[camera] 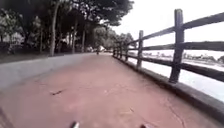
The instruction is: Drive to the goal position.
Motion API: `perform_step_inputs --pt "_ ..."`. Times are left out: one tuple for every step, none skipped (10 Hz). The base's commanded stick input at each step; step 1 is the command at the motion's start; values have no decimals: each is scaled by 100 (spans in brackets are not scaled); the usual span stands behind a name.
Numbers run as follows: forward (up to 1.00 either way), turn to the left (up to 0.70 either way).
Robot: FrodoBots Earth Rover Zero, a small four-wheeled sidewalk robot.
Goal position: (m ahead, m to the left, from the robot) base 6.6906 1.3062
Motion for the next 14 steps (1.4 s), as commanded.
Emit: perform_step_inputs --pt "70 0" --pt "70 0" --pt "70 0" --pt "70 0" --pt "70 0" --pt "70 0" --pt "70 0" --pt "70 0" --pt "70 0" --pt "70 0" --pt "70 0" --pt "70 0" --pt "70 0" --pt "70 0"
